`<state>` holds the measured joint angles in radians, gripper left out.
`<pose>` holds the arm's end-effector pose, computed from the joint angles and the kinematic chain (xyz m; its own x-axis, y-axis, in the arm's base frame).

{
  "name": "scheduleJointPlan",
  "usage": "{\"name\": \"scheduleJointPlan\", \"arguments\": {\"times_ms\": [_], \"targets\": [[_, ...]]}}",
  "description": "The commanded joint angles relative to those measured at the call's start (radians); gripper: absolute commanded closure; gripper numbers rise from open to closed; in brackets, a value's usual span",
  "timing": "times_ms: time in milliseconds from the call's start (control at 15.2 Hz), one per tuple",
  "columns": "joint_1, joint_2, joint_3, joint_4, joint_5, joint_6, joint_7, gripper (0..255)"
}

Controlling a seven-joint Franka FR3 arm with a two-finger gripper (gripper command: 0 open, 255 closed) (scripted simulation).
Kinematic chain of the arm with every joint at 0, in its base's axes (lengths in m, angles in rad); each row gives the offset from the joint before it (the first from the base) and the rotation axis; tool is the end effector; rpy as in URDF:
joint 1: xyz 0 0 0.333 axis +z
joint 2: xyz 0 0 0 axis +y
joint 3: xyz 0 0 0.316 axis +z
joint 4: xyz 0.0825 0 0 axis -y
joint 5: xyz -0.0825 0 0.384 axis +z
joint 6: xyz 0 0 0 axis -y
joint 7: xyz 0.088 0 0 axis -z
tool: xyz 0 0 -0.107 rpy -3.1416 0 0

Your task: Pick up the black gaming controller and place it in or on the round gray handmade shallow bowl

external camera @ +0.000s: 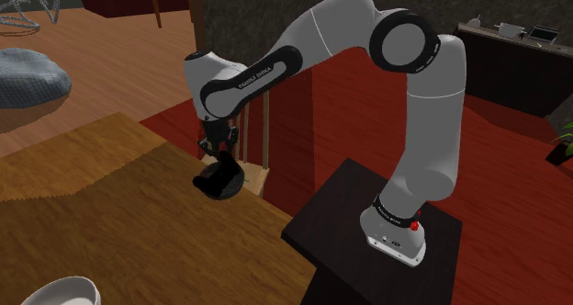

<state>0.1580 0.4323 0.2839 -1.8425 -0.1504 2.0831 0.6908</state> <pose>0.5682 0.2494 0.2873 0.9743 -0.1829 -0.1316 -0.1694 -0.9797 0.1074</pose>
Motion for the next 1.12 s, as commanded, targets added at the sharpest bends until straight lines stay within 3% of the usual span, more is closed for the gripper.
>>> {"name": "scheduleJointPlan", "arguments": {"times_ms": [0,132,1056], "targets": [[-0.025,0.017,-0.015,0.031,-0.005,-0.012,-0.041,255],[-0.046,0.035,-0.028,0.062,-0.009,-0.024,-0.075,255],[-0.033,0.15,-0.048,0.04,-0.045,0.11,-0.052,255]]}}
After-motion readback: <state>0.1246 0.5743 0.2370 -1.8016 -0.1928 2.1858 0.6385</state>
